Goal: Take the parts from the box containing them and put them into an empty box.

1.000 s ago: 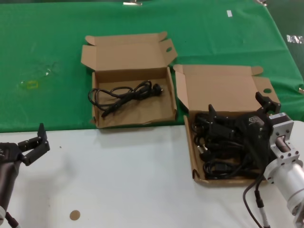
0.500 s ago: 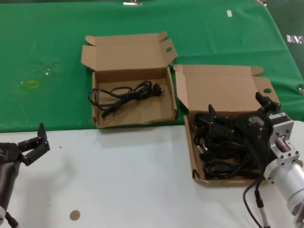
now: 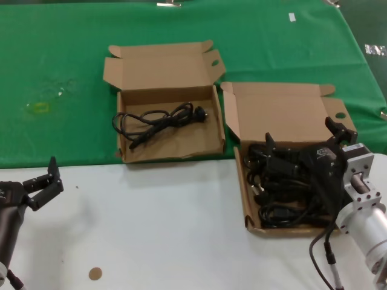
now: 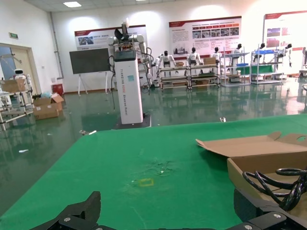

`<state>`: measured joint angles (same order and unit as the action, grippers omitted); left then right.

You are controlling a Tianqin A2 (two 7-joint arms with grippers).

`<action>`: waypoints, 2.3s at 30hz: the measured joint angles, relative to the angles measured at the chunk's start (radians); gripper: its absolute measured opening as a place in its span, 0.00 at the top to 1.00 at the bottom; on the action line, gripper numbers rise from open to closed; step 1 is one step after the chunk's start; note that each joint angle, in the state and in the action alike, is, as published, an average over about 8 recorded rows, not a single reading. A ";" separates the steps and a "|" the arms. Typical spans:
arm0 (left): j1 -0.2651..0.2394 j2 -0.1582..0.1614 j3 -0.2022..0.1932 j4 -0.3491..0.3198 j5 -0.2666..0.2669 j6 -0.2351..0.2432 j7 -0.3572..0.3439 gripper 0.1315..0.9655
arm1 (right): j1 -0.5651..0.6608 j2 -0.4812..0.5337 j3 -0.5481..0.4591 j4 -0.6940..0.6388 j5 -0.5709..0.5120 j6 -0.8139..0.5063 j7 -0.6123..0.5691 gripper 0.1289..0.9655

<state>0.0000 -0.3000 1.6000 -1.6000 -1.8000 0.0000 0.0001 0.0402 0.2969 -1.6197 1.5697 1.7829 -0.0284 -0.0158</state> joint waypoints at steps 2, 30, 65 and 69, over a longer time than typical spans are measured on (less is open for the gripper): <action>0.000 0.000 0.000 0.000 0.000 0.000 0.000 0.00 | 0.000 0.000 0.000 0.000 0.000 0.000 0.000 0.00; 0.000 0.000 0.000 0.000 0.000 0.000 0.000 0.00 | 0.000 0.000 0.000 0.000 0.000 0.000 0.000 0.00; 0.000 0.000 0.000 0.000 0.000 0.000 0.000 0.00 | 0.000 0.000 0.000 0.000 0.000 0.000 0.000 0.00; 0.000 0.000 0.000 0.000 0.000 0.000 0.000 0.00 | 0.000 0.000 0.000 0.000 0.000 0.000 0.000 0.00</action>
<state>0.0000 -0.3000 1.6000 -1.6000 -1.8000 0.0000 0.0000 0.0402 0.2969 -1.6197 1.5697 1.7829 -0.0284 -0.0159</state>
